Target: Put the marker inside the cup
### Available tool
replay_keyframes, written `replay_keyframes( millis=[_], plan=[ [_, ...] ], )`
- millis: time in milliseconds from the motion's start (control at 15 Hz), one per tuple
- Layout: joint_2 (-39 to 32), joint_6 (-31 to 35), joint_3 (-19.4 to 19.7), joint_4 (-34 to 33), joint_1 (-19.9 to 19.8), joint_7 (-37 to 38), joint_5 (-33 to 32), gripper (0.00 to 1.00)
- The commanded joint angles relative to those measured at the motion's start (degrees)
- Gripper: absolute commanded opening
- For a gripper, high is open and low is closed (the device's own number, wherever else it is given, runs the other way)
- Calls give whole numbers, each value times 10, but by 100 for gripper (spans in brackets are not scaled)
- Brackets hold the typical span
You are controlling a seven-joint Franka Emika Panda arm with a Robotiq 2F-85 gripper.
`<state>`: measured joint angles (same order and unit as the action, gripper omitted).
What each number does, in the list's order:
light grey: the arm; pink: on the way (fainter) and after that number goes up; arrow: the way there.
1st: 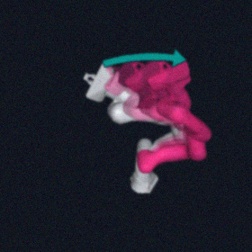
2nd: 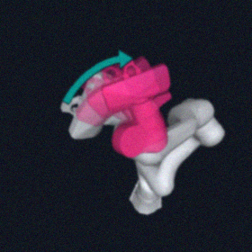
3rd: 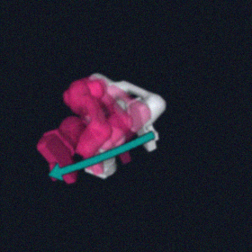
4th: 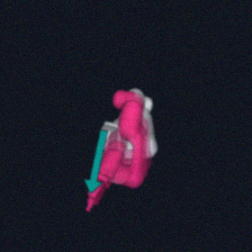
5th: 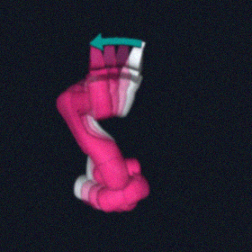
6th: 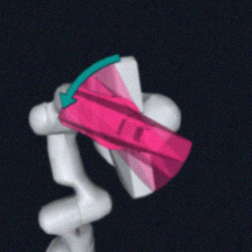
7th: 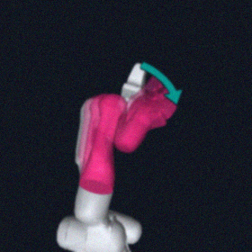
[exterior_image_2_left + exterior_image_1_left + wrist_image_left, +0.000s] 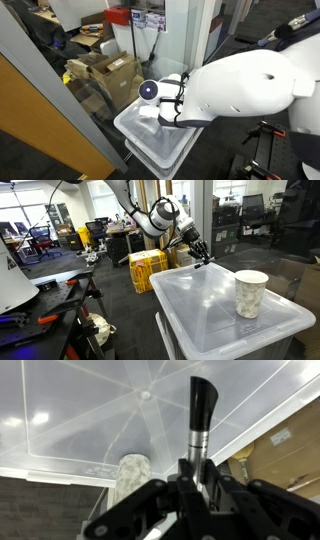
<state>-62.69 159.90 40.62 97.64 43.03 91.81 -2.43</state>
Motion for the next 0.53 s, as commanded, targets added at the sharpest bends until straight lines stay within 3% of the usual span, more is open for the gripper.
replay_keyframes(
  millis=[0,467],
  plan=[
    [4,-3,50,35,49,57,-21,5],
    [-14,-30,123,66,105,118,-23,5]
  ],
)
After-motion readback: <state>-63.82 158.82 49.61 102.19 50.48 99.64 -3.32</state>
